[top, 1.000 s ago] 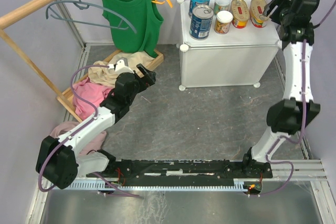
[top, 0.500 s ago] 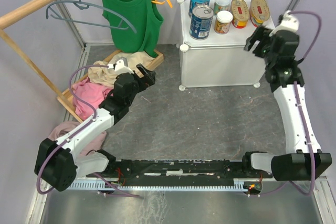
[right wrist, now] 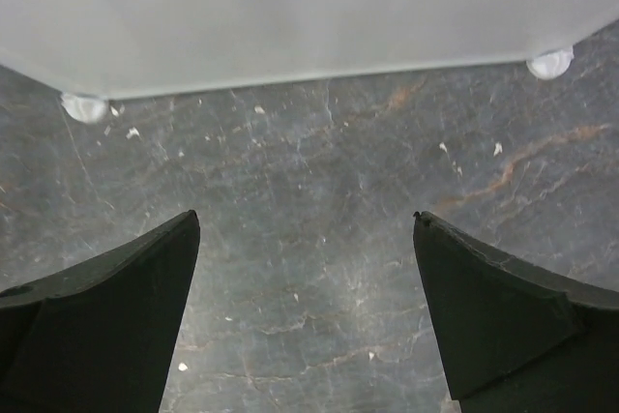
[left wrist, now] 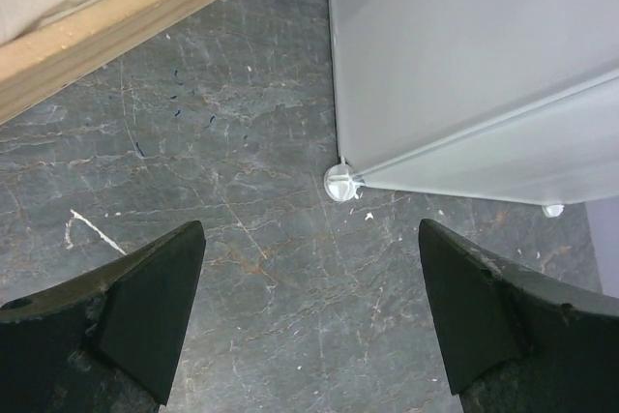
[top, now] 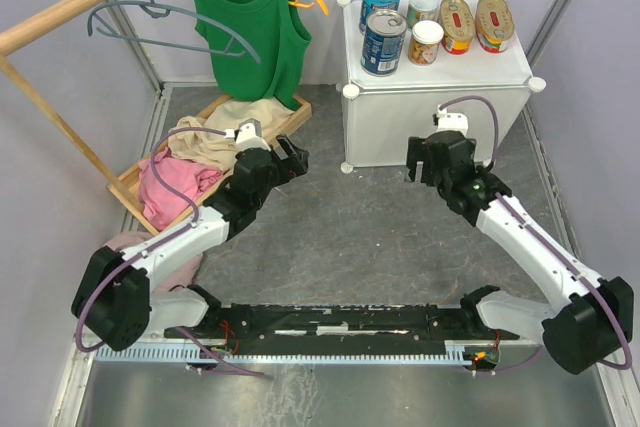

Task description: Place and organize the canned foods onto the counter

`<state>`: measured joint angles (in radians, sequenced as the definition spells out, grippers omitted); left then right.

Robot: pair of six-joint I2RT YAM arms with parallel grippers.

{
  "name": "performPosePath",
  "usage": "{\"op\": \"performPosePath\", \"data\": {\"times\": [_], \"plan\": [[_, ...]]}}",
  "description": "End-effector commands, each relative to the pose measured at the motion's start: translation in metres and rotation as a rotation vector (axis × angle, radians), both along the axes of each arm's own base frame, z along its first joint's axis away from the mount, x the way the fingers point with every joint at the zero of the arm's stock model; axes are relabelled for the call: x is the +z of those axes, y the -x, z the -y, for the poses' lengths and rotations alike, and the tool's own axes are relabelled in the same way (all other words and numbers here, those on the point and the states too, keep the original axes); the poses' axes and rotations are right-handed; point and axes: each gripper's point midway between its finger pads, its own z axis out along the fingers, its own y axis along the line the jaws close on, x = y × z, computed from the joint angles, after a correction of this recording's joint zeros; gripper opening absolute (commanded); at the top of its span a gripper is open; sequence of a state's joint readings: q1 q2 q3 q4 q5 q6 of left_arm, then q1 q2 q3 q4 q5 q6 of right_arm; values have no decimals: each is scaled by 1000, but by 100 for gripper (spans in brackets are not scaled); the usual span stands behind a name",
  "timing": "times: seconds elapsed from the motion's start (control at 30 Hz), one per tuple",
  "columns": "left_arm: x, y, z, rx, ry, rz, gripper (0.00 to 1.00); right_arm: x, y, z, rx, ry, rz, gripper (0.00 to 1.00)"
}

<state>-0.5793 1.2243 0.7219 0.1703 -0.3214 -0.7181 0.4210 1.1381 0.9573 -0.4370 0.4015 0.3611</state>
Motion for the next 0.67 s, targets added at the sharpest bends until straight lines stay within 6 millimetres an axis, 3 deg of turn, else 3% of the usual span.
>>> {"op": "performPosePath", "data": {"times": [0.0, 0.2, 0.63], "plan": [[15, -11, 0, 15, -42, 74, 97, 5, 7, 8, -89, 28, 47, 99], [7, -11, 0, 20, -61, 64, 96, -12, 13, 8, -101, 41, -2, 99], [-2, -10, -1, 18, -84, 51, 96, -4, 17, 14, -106, 30, 69, 99]]}}
